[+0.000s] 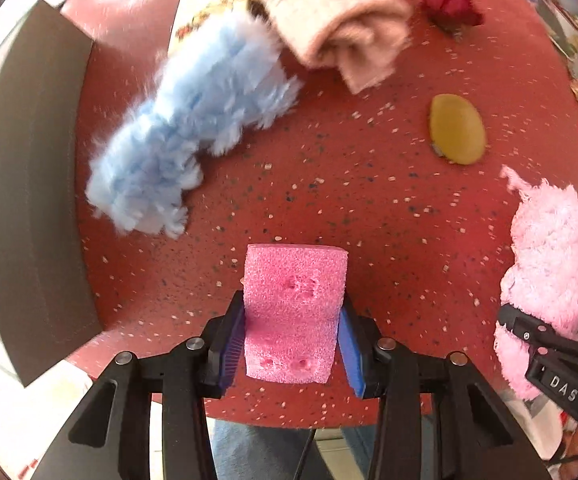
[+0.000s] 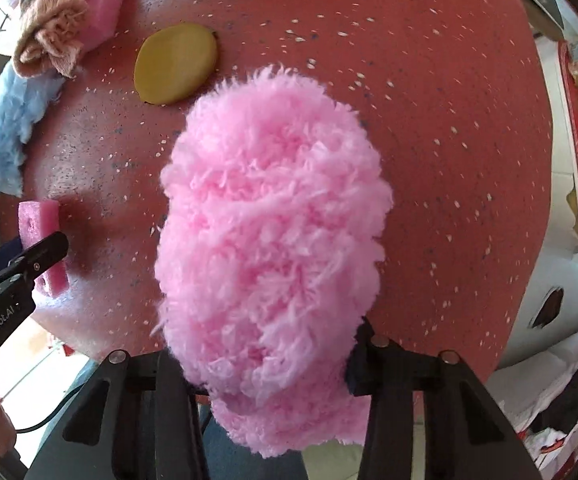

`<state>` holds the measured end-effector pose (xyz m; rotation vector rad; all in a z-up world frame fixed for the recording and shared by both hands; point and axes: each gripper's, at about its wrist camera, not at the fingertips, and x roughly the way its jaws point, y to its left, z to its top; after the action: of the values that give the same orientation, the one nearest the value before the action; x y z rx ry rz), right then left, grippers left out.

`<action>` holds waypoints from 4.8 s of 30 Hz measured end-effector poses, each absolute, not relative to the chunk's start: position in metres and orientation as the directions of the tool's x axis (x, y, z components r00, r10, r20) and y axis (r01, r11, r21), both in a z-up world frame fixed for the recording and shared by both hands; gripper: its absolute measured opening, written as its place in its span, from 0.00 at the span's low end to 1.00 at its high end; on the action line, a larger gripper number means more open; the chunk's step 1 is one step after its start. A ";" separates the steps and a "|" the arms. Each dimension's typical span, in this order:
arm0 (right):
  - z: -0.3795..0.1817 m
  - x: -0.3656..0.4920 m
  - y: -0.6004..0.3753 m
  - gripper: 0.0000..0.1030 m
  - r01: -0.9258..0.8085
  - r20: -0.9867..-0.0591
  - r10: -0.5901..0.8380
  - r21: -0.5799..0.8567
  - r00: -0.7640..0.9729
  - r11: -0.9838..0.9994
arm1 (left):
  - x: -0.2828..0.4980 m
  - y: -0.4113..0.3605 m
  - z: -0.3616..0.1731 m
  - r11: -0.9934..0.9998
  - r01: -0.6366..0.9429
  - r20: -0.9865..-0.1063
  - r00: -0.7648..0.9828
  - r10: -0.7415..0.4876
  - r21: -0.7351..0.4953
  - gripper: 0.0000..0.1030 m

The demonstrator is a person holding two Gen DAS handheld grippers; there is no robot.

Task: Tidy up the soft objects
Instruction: 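Close the left tool on the pink sponge while the right tool grasps the pink fluffy slipper, then lift and carry the sponge and fluffy slipper over the white box with both tools, then open both tools to drop the sponge and pink slipper into the box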

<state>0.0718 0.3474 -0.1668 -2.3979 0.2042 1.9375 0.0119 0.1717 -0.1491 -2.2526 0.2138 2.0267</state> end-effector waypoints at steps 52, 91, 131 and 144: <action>-0.057 0.039 0.257 0.46 -0.369 -0.988 -0.156 0.146 0.000 -0.918 | -0.030 -0.031 -0.013 -0.971 -0.236 -0.973 -0.209 0.094 -0.043 0.43; -0.001 -0.070 0.009 0.47 -0.001 -0.980 -0.197 0.197 -0.024 -0.980 | -0.076 -0.157 -0.035 -0.992 -0.068 -0.959 -0.258 0.119 -0.105 0.43; -0.050 -0.112 0.005 0.66 -0.077 -0.969 -0.246 0.245 -0.005 -0.966 | -0.124 -0.144 -0.075 -0.993 -0.119 -0.977 -0.212 0.037 -0.012 0.85; -0.027 -0.097 0.028 1.00 -0.081 -0.960 -0.261 0.269 -0.097 -0.960 | -0.114 -0.142 -0.063 -0.995 -0.087 -0.977 -0.202 0.073 -0.056 0.99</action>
<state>-0.0974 0.0279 -0.0270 -2.1895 0.4175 2.3864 -0.1137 -0.1424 -0.0625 -1.9151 0.0164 2.3591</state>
